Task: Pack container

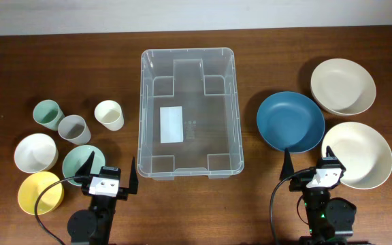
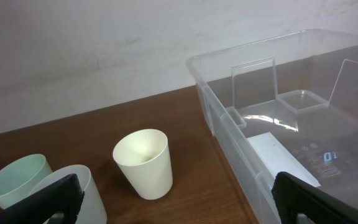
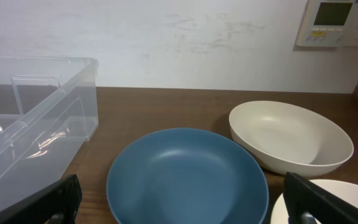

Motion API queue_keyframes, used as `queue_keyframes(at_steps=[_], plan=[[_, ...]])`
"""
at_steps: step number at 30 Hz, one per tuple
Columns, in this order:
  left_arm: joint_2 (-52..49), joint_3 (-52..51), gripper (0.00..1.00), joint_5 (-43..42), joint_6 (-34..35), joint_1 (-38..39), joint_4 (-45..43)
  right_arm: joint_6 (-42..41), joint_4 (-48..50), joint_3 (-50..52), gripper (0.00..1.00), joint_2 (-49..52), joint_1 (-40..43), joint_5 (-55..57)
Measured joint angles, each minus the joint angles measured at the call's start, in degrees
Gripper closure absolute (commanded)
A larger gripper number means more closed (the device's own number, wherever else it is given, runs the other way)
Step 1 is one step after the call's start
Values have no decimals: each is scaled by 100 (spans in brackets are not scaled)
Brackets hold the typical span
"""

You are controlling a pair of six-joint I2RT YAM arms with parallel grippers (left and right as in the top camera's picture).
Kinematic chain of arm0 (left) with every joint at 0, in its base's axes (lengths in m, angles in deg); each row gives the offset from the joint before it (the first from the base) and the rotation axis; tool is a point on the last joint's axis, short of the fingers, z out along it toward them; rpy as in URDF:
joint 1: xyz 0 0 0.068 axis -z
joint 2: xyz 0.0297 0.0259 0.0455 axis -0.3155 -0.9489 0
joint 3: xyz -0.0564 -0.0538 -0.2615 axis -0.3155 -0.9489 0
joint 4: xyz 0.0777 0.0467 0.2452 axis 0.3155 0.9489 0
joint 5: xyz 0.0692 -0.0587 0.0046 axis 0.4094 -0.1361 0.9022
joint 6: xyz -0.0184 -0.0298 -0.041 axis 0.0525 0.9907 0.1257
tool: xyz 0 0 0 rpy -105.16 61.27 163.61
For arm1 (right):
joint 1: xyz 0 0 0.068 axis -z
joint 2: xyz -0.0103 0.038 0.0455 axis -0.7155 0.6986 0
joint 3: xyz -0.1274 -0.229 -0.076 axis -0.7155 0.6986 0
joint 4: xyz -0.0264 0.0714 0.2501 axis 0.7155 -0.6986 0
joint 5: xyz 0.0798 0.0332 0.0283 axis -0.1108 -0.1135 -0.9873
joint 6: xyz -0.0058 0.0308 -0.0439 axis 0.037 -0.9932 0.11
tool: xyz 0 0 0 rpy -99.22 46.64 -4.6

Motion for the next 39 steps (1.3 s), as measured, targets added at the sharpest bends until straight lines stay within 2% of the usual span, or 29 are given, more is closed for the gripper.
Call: queue_keyframes(at_steps=[15, 21, 24, 31, 36, 39], plan=[[0, 0, 0, 13, 13, 0, -35, -111, 0, 0, 1, 2, 0, 0], [-11, 0, 0, 48, 330, -2, -105, -345, -61, -17, 1, 85, 0, 4], [-129, 17, 1, 48, 542, -2, -107, -411, -387, -186, 1, 247, -2, 2], [-909, 549, 0, 70, 721, -2, -101, -544, -1117, -1082, 1, 1207, 0, 0], [-2173, 1381, 0, 90, 780, -2, -37, -723, -1989, -2476, 1, 2546, 0, -7], [-3121, 2146, 0, 92, 791, -2, 407, -750, -2699, -3311, 1, 3351, 0, -26]])
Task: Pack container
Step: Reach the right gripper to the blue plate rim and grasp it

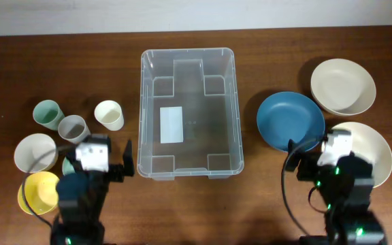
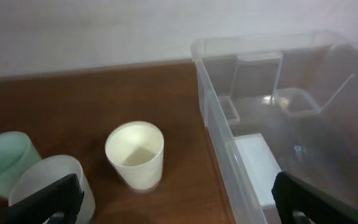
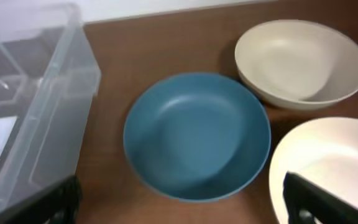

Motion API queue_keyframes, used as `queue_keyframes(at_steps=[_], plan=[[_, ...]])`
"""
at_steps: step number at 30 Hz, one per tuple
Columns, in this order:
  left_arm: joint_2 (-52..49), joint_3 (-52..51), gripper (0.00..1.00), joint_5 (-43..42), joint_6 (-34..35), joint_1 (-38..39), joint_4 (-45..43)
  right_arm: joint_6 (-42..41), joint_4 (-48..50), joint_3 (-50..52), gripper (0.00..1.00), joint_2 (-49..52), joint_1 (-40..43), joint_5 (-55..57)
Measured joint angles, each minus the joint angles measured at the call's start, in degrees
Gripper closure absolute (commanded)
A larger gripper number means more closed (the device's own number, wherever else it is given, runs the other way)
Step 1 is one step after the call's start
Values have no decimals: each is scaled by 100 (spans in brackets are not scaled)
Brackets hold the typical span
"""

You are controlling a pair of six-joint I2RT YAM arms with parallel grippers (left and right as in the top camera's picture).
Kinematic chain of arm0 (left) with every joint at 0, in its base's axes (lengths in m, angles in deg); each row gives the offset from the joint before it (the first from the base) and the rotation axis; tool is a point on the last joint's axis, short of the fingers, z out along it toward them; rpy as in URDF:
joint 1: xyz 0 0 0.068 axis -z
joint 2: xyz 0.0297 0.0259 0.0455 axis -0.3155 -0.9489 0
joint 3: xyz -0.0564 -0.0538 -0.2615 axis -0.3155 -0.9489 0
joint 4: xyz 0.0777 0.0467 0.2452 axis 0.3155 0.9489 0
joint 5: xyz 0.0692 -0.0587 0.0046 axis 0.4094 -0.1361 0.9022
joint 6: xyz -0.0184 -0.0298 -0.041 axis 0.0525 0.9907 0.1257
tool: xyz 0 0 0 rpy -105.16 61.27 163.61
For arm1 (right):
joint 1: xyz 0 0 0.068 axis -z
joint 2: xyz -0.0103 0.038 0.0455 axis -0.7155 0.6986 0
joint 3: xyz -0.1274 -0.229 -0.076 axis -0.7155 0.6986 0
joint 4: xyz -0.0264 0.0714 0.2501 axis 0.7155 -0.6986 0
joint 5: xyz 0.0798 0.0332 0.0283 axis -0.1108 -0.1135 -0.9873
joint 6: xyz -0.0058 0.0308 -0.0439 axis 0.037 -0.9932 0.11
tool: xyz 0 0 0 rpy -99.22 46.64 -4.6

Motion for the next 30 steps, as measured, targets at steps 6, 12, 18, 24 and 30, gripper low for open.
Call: queue_keyframes(at_steps=[6, 12, 18, 24, 30], plan=[[-1705, 1764, 1, -2, 11, 0, 1451, -7, -1580, -1805, 1, 1613, 0, -22], [-2756, 3036, 0, -109, 11, 0, 2194, 24, -2850, -3287, 1, 2715, 0, -380], [-2979, 3121, 0, -199, 11, 0, 2262, 297, -2933, -3458, 1, 3193, 0, -476], [-2983, 3121, 0, -221, 11, 0, 2260, 326, -2942, -3458, 1, 3534, 0, -474], [-2983, 3121, 0, -221, 11, 0, 2260, -81, -2975, -3473, 1, 4120, 0, -284]])
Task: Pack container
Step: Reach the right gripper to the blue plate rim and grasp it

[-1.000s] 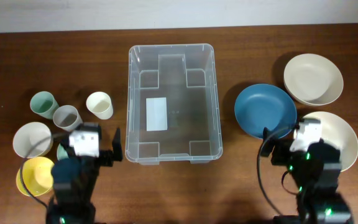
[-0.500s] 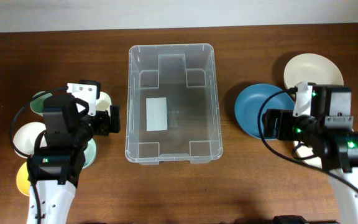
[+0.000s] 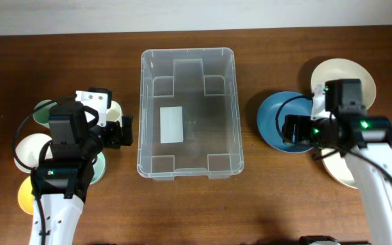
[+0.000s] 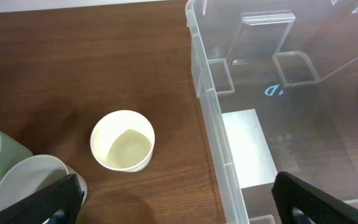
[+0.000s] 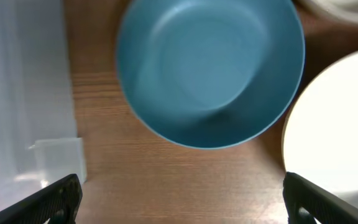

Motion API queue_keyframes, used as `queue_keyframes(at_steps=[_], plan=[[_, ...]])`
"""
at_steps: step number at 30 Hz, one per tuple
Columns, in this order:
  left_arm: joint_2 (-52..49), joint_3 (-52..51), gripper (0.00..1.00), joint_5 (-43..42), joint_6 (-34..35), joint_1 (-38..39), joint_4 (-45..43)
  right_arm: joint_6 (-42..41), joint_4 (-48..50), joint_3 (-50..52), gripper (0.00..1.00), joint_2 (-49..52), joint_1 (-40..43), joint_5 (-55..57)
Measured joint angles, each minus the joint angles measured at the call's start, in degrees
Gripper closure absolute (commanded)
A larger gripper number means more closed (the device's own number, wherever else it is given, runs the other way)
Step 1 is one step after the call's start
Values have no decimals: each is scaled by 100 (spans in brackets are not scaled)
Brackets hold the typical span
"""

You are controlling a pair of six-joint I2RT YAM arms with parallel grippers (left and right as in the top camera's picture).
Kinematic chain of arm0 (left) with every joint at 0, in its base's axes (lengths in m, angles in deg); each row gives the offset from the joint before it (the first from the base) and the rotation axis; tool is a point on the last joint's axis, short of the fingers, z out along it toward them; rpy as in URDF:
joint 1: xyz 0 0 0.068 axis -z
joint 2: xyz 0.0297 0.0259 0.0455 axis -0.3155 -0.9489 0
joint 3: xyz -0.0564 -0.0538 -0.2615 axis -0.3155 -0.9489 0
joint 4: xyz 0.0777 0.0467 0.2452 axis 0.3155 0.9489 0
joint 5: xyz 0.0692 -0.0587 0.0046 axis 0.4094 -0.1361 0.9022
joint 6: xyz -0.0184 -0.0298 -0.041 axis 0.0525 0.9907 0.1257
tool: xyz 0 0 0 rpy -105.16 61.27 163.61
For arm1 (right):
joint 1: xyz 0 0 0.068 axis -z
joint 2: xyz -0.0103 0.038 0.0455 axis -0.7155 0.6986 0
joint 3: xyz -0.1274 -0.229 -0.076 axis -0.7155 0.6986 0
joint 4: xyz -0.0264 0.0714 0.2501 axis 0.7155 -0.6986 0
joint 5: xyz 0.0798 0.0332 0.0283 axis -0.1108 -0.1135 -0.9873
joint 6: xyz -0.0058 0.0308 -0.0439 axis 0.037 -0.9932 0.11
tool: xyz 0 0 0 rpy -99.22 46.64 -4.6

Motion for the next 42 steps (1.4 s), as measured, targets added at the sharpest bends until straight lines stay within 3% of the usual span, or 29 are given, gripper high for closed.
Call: queue_keyframes(at_steps=[8, 19, 29, 42], plan=[[-2, 0, 0, 0, 0, 0, 0, -575, 702, 2, 1, 647, 275, 164], [0, 0, 0, 0, 0, 0, 0, 953, 1174, -4, 1, 1182, 1921, -1213], [-2, 0, 1, 0, 0, 0, -4, 1978, 1740, -4, 1, 2293, 1969, -1550], [-2, 0, 1, 0, 0, 0, -4, 2455, 2597, -4, 1, 3038, 1980, -1547]])
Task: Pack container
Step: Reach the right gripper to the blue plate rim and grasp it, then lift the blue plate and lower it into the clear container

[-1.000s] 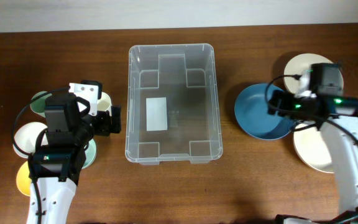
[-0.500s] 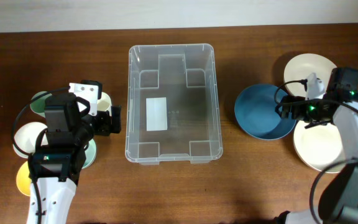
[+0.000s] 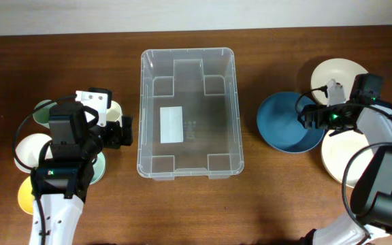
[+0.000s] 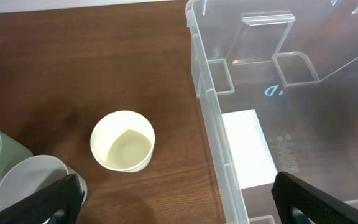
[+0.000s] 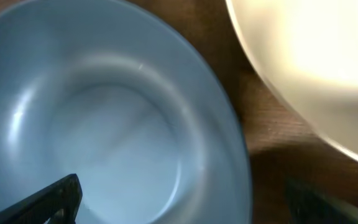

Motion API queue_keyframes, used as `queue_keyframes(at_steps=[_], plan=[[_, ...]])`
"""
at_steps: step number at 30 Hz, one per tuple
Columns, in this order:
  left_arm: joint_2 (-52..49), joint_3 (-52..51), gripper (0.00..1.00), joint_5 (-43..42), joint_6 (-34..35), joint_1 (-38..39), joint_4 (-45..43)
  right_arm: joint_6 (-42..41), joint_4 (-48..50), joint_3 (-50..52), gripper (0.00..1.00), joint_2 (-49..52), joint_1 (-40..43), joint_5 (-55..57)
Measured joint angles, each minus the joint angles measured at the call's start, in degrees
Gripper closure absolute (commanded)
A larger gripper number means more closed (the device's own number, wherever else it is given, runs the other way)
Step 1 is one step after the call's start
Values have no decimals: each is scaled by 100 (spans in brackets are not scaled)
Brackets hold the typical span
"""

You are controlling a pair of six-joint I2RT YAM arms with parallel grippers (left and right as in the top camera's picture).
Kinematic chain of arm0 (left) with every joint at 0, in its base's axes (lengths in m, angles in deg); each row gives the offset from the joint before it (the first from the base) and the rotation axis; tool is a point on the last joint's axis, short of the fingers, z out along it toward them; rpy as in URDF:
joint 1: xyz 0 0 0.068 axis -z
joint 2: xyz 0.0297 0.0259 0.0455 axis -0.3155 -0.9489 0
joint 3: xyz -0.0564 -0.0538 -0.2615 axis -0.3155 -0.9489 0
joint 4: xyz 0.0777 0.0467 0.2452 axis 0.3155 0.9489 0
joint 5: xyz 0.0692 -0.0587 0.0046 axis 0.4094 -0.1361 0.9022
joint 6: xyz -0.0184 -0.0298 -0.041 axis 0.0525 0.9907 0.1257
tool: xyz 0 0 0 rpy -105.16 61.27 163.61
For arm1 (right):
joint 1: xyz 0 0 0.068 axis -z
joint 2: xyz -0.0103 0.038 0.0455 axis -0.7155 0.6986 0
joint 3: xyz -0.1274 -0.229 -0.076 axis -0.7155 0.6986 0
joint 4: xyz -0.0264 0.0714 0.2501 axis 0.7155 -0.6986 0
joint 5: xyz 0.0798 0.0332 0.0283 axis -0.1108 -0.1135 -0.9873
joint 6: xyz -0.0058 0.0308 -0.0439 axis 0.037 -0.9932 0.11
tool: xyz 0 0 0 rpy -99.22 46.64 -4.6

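The clear plastic container (image 3: 140, 116) stands mid-table with only a white label inside; its wall (image 4: 207, 112) fills the right of the left wrist view. A blue plate (image 3: 281, 126) lies to its right. My right gripper (image 3: 309, 116) is low at that plate's right rim, open. In the right wrist view the plate (image 5: 104, 124) fills the frame, and my right gripper (image 5: 185, 202) has one finger over the plate's inside and the other outside its rim. My left gripper (image 3: 118, 131) hovers open beside a cream cup (image 4: 122, 141), nothing between its fingers.
Left of the container are a green cup (image 3: 39, 112), a grey cup (image 4: 30, 180), a white bowl (image 3: 26, 151), a yellow bowl (image 3: 24, 194) and a green bowl (image 3: 99, 167). Two cream bowls (image 3: 339, 68) (image 3: 363, 163) sit right of the blue plate.
My right gripper was above the blue plate looking straight down; now it is low at the plate's right rim, reaching in from the right. The left arm has not moved.
Both arms first rested at the table's front edge with open grippers. Then they were raised. Then the left gripper hung over the cups beside the container and the right over the blue plate. Now the right sits at the plate's rim.
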Motion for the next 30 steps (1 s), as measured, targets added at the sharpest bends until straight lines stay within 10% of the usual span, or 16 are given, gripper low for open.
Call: queue_keyframes(at_steps=[30], plan=[[-208, 0, 0, 0, 0, 0, 0, 7, 417, 0, 22, 396, -28, 66]])
